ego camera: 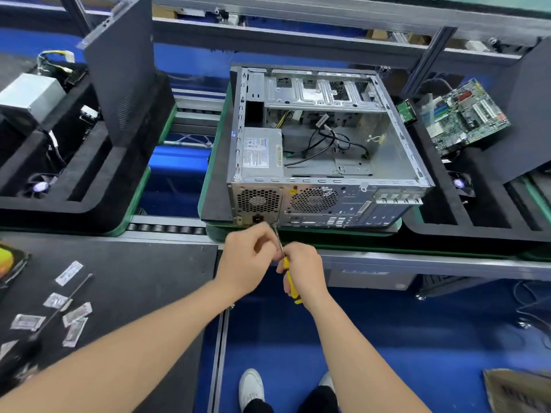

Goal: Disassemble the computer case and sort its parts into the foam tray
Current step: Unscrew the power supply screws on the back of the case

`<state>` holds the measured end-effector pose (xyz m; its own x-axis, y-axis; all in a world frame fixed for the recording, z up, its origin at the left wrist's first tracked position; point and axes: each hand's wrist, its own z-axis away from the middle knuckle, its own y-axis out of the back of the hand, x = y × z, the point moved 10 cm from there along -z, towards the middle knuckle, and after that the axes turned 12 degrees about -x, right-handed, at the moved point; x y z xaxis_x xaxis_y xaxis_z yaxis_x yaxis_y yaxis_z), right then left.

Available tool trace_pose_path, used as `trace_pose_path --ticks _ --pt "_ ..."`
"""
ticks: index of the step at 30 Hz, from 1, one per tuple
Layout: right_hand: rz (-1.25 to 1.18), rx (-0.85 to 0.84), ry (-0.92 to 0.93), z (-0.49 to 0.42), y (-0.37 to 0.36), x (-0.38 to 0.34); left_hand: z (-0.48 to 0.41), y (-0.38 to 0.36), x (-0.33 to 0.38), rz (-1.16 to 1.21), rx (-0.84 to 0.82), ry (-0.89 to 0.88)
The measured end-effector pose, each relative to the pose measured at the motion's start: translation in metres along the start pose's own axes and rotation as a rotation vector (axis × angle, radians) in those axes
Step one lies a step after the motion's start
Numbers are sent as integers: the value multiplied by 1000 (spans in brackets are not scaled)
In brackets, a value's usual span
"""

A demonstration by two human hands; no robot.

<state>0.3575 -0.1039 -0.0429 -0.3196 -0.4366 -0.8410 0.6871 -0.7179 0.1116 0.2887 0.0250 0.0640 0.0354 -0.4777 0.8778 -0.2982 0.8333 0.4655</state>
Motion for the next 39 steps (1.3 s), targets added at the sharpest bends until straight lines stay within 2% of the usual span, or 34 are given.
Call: trace_pose_path --ticks 3,5,6,12,17,20,24,26,28,31,34,36,39 --pt "-343 -88 -89 -1 -11 16 11 -31 -88 206 -43 520" --pt "-450 -134 -143 -1 -16 22 12 -51 -118 530 -7 704" --pt "-474 -148 -167 1 -18 24 9 -60 -123 679 11 741" --pt "-563 -186 -264 5 -25 29 -10 -77 -115 1116 29 701" --pt "-638 -281 -201 4 -30 26 -10 -73 -114 1049 20 673" --pt "-706 -424 -162 7 -41 24 -10 -70 -116 1050 56 668" --pt "-831 -612 -126 19 -58 26 -12 -71 -114 1042 7 632" --pt "-950 -639 -106 20 -65 26 -13 -72 -113 1042 -18 620" --pt "-1003 -597 -102 17 -69 29 -14 -72 -113 1045 -38 611" --pt "-894 -452 -53 9 -66 33 -15 -72 -117 1057 -73 615" --pt "-596 -264 34 9 -52 29 -16 -73 -120 1080 -104 615" --pt "-267 -117 83 13 -38 20 -16 -74 -120 1085 -123 602" --pt "424 140 138 21 -20 -9 -17 -77 -118 1098 -157 598"
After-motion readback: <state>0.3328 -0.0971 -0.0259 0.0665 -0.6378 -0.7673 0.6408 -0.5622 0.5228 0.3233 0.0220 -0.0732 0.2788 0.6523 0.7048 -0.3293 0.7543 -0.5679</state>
